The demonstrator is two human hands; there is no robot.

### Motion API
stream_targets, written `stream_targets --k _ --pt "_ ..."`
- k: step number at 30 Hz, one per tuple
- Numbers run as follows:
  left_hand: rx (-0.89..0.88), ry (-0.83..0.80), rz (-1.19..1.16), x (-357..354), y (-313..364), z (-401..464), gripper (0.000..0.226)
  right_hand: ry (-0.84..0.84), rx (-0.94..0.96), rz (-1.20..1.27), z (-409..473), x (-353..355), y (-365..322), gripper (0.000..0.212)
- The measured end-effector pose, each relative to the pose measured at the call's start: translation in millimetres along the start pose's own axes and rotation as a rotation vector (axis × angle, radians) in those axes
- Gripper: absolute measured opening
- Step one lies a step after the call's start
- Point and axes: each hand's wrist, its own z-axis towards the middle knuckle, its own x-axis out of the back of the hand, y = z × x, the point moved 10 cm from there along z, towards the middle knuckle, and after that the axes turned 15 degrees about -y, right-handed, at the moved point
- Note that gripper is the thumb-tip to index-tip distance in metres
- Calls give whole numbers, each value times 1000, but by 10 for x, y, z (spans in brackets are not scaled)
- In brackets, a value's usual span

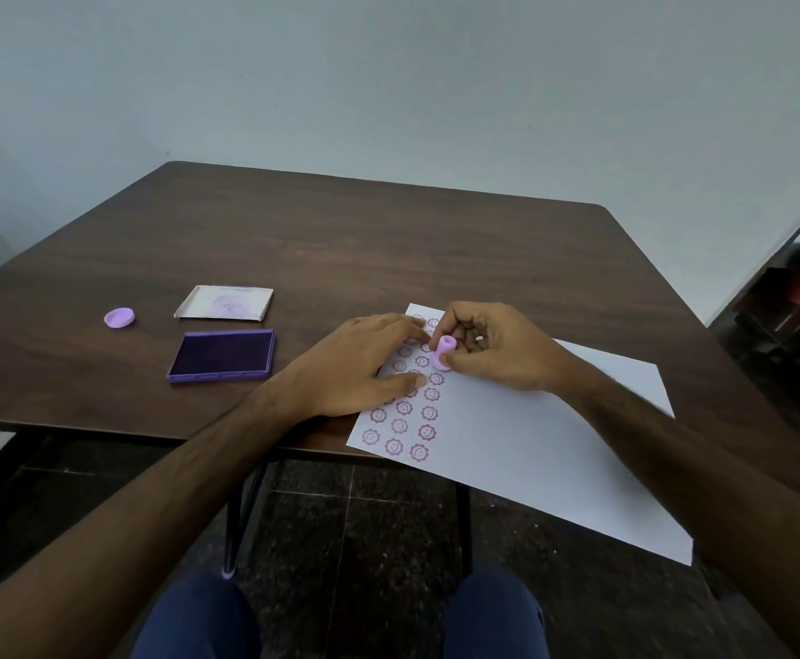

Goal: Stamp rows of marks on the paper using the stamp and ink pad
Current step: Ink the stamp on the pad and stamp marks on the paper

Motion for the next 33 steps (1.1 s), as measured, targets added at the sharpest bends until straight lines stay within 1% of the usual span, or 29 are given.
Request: stream_targets --k 6,10,14,18,19,22,24,27,31,33 --pt "12 -5 -1 -17 -32 6 58 -10 12 -22 1 -21 -31 9" --pt "17 -5 -9 -25 -48 7 58 -40 17 -105 -2 -21 -111 8" --pt "17 -15 -16 -22 -40 10 55 -190 41 -324 41 -42 -302 9" --pt "11 -19 -29 -3 -13 1 54 -353 -17 -491 146 -179 -361 5" --pt "7 -14 -29 -1 -10 -4 52 -383 -31 -525 168 -222 -367 9" --pt "10 -10 -38 -3 -20 -10 51 -432 -83 -642 222 -288 -356 16" --pt "16 -12 -49 -10 -30 -3 54 -444 -90 -698 237 -300 -350 15" --pt "25 -15 -64 -17 -48 -1 56 -470 -76 -716 239 -318 -359 23" --pt "26 -14 -68 -14 -46 3 58 -519 -39 -722 250 -341 -379 8" --pt "28 -16 -70 -13 -43 3 58 -503 -34 -724 257 -322 -387 10"
